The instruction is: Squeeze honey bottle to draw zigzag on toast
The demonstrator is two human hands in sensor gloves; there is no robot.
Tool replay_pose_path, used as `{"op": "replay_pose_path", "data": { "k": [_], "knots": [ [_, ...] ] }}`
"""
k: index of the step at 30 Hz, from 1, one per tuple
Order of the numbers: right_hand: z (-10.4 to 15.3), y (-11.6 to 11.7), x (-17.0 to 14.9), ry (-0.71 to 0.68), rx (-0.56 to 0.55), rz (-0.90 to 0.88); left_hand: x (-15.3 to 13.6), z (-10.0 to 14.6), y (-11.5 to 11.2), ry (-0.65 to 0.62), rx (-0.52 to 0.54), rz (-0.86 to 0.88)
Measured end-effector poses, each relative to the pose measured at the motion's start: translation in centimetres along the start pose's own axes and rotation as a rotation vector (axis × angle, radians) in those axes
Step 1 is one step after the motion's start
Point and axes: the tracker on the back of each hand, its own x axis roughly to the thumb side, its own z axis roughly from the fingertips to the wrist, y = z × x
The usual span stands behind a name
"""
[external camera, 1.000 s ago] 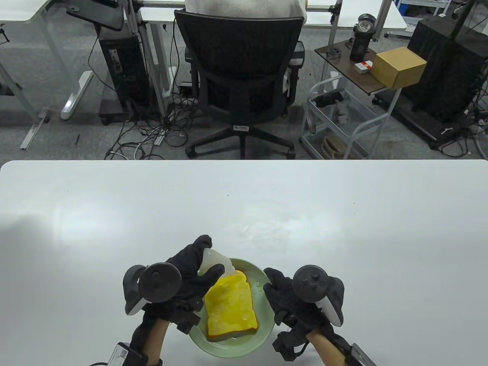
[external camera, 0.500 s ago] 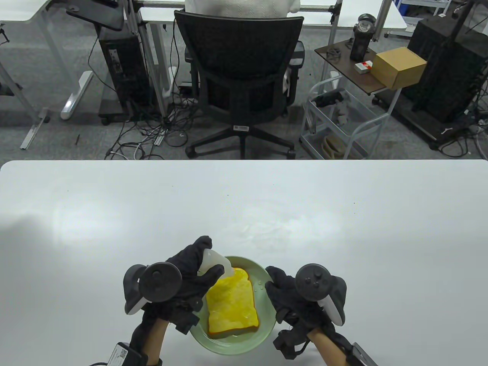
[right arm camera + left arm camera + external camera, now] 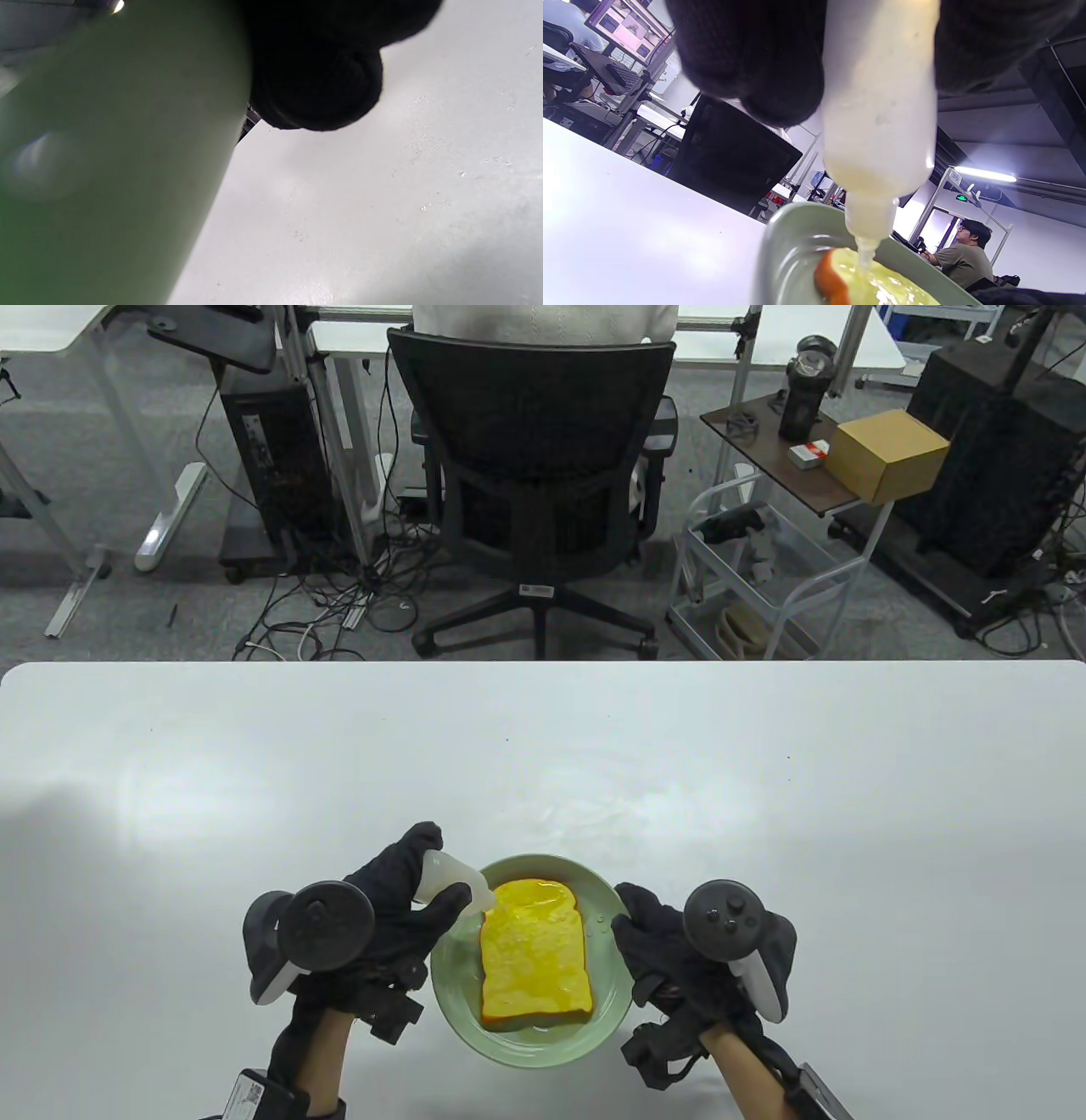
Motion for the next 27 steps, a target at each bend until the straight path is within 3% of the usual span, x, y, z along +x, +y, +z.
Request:
{"op": "replay_pose_path", "data": {
  "k": [27],
  "knots": [
    [0.6, 0.7, 1.1, -0.042, 0.012, 0.030, 1.9, -0.3, -0.9, -0.067, -0.035, 0.030]
  ]
}}
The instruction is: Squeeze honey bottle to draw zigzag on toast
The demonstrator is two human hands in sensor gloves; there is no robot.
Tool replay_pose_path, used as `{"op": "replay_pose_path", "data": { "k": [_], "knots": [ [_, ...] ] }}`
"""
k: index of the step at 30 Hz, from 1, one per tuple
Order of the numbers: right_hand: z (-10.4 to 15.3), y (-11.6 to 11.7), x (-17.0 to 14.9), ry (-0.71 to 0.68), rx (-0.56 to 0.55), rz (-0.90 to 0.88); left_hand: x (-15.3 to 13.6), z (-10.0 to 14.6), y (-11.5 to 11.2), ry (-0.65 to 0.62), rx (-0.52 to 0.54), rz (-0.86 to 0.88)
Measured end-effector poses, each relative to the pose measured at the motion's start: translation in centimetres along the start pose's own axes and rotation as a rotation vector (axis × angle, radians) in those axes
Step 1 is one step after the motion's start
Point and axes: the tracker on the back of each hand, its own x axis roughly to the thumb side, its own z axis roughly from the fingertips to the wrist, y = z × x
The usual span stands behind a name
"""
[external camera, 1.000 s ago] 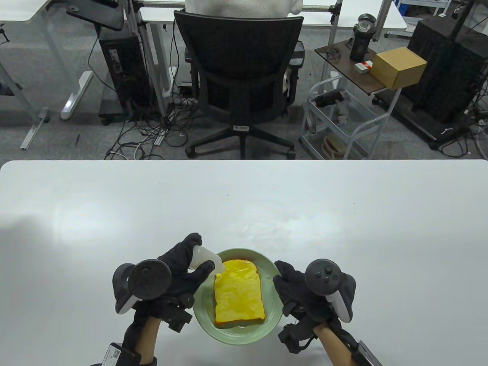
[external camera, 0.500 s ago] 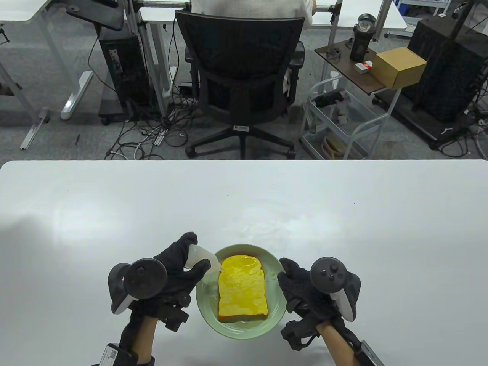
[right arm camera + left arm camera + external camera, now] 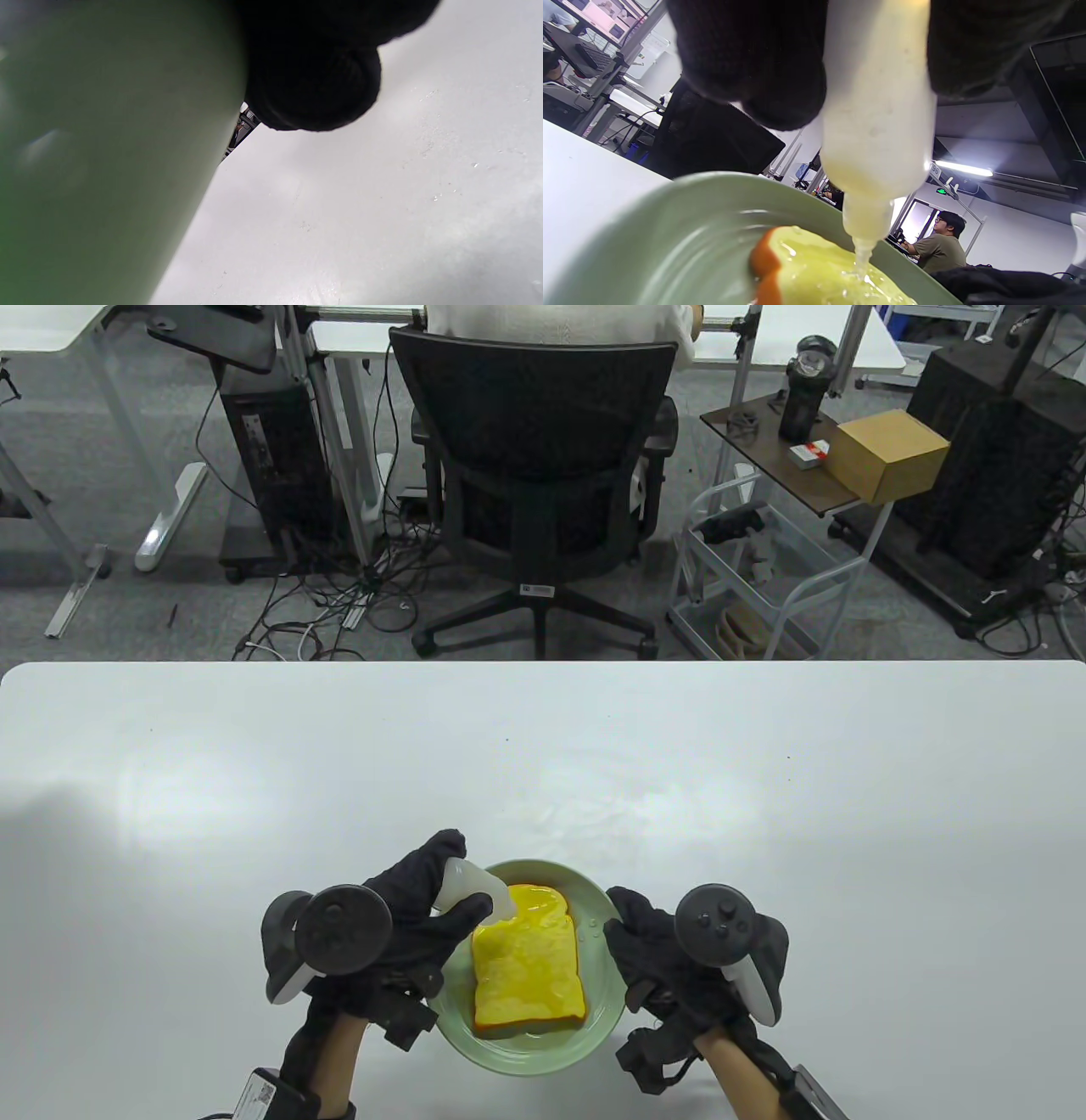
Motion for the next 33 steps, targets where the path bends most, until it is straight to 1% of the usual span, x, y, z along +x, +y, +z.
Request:
{"op": "replay_pose_path", "data": {
  "k": [3, 5, 6, 13, 15, 16, 18, 19, 33],
  "knots": [
    [0.2, 0.2, 0.3, -0.011, 0.005, 0.008, 0.3, -0.1, -0.2, -0.011, -0.017, 0.000],
    [0.2, 0.3, 0.4, -0.016, 0.007, 0.011, 0.4, -0.1, -0.3, -0.021, -0.003, 0.022],
    [0.3, 0.3, 0.5, -0.018, 0.009, 0.007, 0.4, -0.2, -0.4, -0.015, -0.024, 0.033],
    [0.5, 0.3, 0.9, -0.031, 0.010, 0.003, 0.6, -0.2, -0.6, -0.031, 0.005, 0.027],
    [0.5, 0.1, 0.9, -0.030, 0.004, -0.004, 0.7, -0.2, -0.5, -0.028, -0.010, 0.029],
    [0.5, 0.0, 0.9, -0.030, 0.002, -0.007, 0.7, -0.1, -0.4, -0.032, 0.005, 0.031],
    [0.5, -0.2, 0.8, -0.027, -0.003, -0.015, 0.6, -0.1, -0.2, -0.028, -0.002, 0.028],
    [0.4, -0.3, 0.8, -0.024, -0.006, -0.021, 0.6, 0.0, 0.0, -0.028, 0.013, 0.032],
    [0.0, -1.8, -0.2, 0.025, -0.060, -0.063, -1.0, 0.8, 2.0, 0.027, 0.046, 0.041]
  ]
}}
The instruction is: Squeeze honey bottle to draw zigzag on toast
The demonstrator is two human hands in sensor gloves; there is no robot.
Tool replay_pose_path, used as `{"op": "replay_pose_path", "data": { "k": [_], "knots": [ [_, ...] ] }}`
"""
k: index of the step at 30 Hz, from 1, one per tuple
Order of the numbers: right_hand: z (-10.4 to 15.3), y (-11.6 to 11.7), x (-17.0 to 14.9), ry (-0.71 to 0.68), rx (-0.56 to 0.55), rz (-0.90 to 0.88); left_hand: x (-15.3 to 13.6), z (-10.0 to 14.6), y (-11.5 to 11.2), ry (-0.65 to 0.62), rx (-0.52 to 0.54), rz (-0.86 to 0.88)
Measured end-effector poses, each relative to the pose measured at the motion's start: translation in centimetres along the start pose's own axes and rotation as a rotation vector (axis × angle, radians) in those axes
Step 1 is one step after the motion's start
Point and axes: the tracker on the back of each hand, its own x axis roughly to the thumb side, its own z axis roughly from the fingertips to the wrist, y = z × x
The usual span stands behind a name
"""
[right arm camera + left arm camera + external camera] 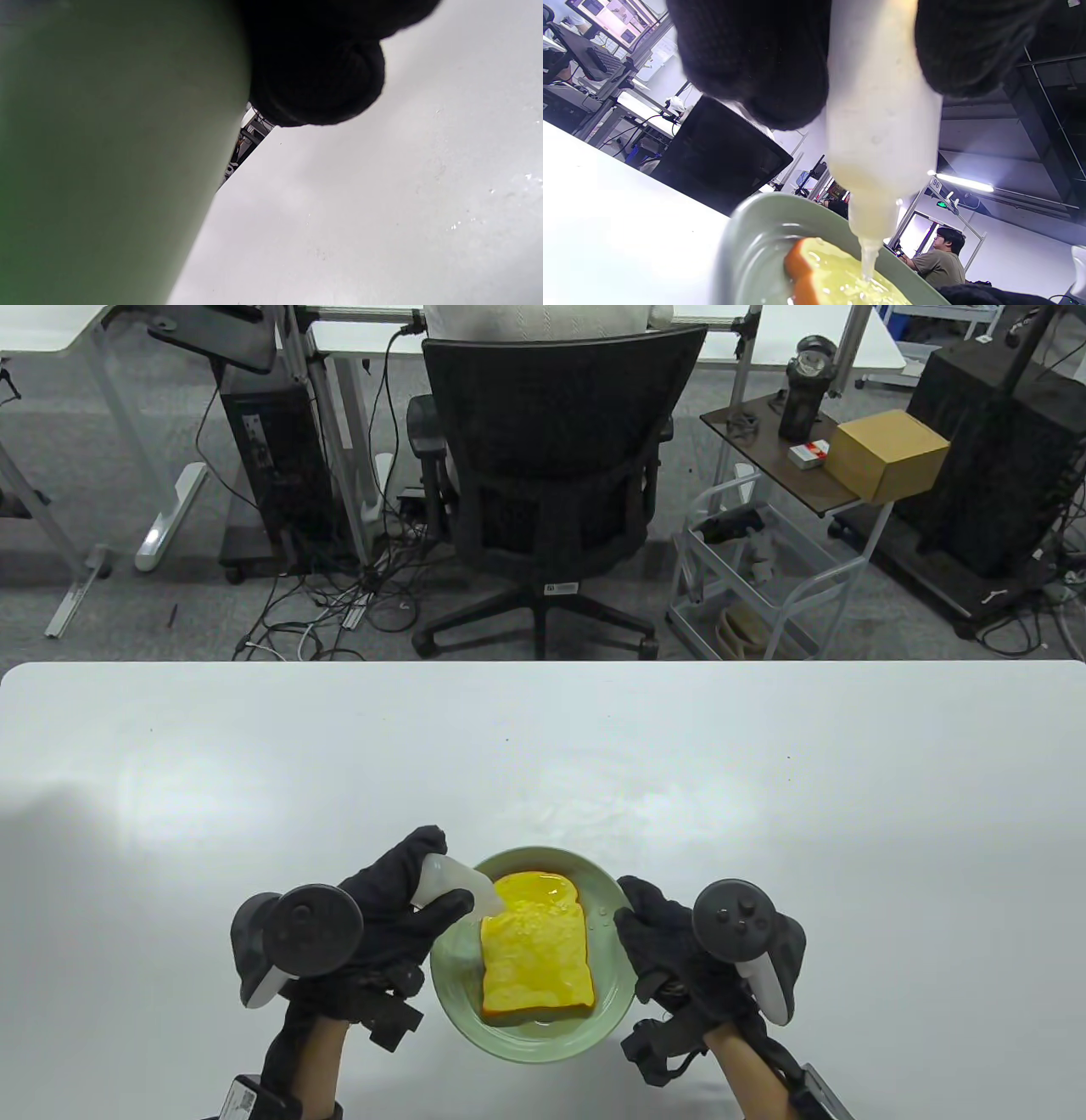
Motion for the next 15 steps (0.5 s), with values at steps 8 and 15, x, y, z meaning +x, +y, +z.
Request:
{"op": "replay_pose_path", "data": {
  "k": [8, 15],
  "knots": [
    [-0.04, -0.58, -0.11, 0.008, -0.019, -0.024, -0.25, 0.03, 0.14, 0.015, -0.007, 0.000],
    [0.12, 0.29, 0.19, -0.009, 0.005, 0.003, 0.39, -0.20, -0.53, -0.008, -0.034, 0.013]
  ]
}}
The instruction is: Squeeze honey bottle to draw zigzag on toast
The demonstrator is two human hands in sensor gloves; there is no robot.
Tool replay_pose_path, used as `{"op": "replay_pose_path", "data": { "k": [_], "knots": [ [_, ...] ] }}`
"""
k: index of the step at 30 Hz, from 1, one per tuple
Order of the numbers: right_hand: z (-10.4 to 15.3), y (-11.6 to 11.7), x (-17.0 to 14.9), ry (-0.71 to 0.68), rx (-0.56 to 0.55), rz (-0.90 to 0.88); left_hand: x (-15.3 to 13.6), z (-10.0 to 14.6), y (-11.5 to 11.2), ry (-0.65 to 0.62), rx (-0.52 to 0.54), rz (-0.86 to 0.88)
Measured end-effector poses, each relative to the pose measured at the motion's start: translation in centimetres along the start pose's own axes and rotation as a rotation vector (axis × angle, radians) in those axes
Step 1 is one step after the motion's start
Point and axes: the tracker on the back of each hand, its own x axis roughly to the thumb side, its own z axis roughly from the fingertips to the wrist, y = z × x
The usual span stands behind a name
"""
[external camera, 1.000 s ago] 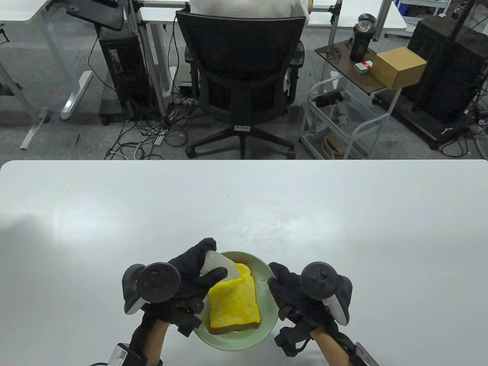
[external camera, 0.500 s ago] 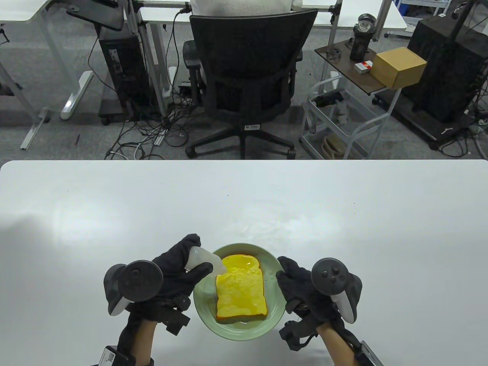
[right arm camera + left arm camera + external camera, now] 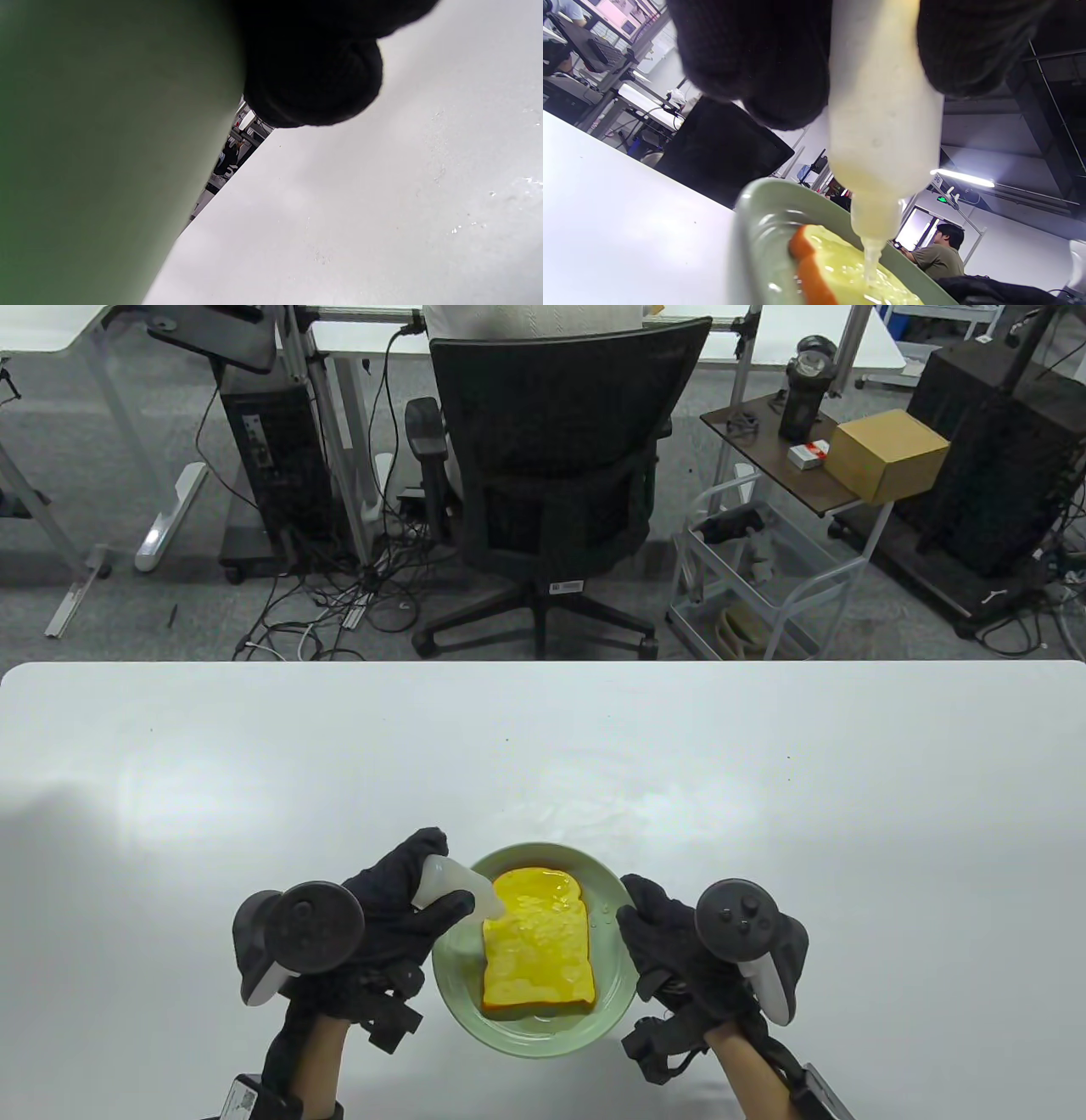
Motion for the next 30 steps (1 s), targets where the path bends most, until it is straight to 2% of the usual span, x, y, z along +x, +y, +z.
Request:
{"op": "replay_pose_path", "data": {
  "k": [5, 18, 30],
  "knots": [
    [0.3, 0.5, 0.4, -0.017, 0.011, 0.010, 0.6, -0.4, -0.9, -0.021, -0.041, -0.001],
    [0.9, 2.0, 1.2, -0.053, 0.054, 0.044, 1.6, -0.6, -1.7, -0.052, -0.061, -0.005],
    [0.1, 0.2, 0.1, 0.006, 0.012, -0.008, 0.9, -0.3, -0.8, -0.027, -0.050, 0.008]
  ]
}}
